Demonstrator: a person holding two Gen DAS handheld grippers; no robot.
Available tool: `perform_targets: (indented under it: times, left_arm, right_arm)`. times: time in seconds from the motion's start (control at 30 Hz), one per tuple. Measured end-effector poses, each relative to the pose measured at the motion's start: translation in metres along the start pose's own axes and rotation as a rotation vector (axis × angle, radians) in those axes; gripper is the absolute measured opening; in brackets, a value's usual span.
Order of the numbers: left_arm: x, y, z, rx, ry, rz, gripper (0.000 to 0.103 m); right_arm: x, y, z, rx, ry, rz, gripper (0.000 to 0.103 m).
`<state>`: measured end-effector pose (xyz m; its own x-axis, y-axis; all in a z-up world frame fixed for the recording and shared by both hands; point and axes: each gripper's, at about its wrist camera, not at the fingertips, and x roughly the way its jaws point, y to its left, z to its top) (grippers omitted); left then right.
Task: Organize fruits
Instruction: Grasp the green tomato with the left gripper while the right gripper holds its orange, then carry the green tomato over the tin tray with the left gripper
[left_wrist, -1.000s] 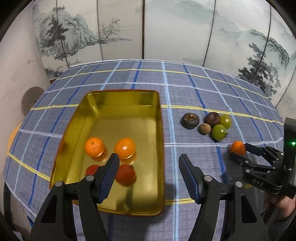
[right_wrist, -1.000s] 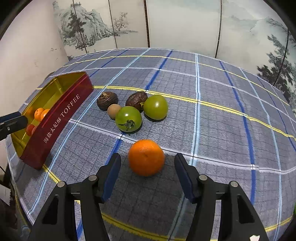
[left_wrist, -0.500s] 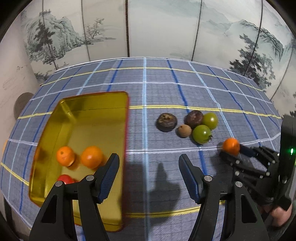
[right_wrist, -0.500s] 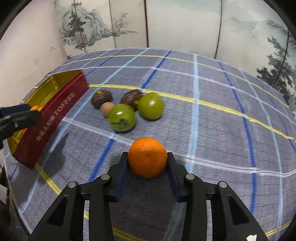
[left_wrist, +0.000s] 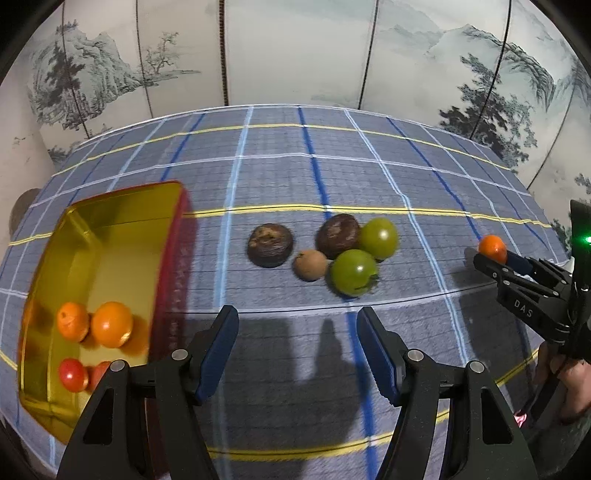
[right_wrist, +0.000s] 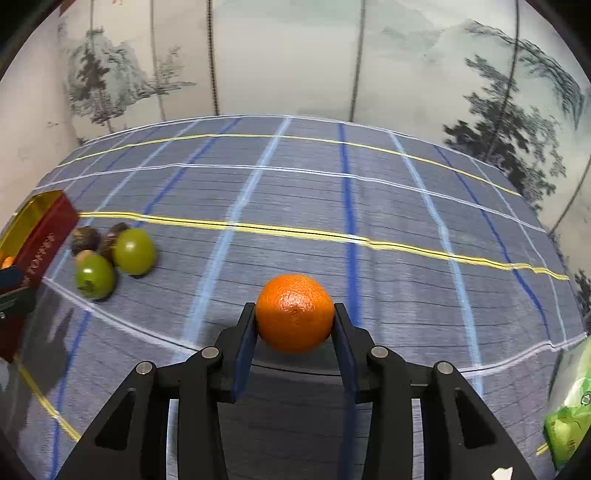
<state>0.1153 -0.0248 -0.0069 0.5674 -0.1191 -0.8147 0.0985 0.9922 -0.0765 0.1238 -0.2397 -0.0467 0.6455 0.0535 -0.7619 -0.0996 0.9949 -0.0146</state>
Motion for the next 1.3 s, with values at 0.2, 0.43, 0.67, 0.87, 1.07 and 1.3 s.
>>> perform_targets:
  times: [0.2, 0.43, 0.67, 0.87, 1.07, 1.3]
  left_arm:
    - [0.013, -0.019, 0.009, 0.011, 0.008, -0.027, 0.067]
    - [0.028, -0.031, 0.016, 0.013, 0.026, -0.043, 0.058]
    - [0.043, -0.04, 0.023, 0.018, 0.041, -0.043, 0.055]
    - [0.059, -0.041, 0.029, -0.002, 0.068, -0.026, 0.042]
    - [0.058, -0.039, 0.023, 0.0, 0.071, -0.036, 0.038]
    - [0.045, -0.035, 0.015, -0.001, 0.072, -0.039, 0.037]
  right_arm:
    - [0.005, -0.021, -0.009, 0.04, 0.019, -0.012, 0.036]
    - [0.006, -0.019, -0.01, 0.031, 0.01, -0.017, 0.036]
    - [0.006, -0.023, -0.011, 0.049, 0.011, 0.007, 0.037]
    - [0.007, -0.025, -0.011, 0.056, 0.016, 0.017, 0.037]
    - [0.007, -0.025, -0.011, 0.056, 0.016, 0.016, 0.037]
    - [0.007, -0.024, -0.011, 0.056, 0.016, 0.016, 0.037]
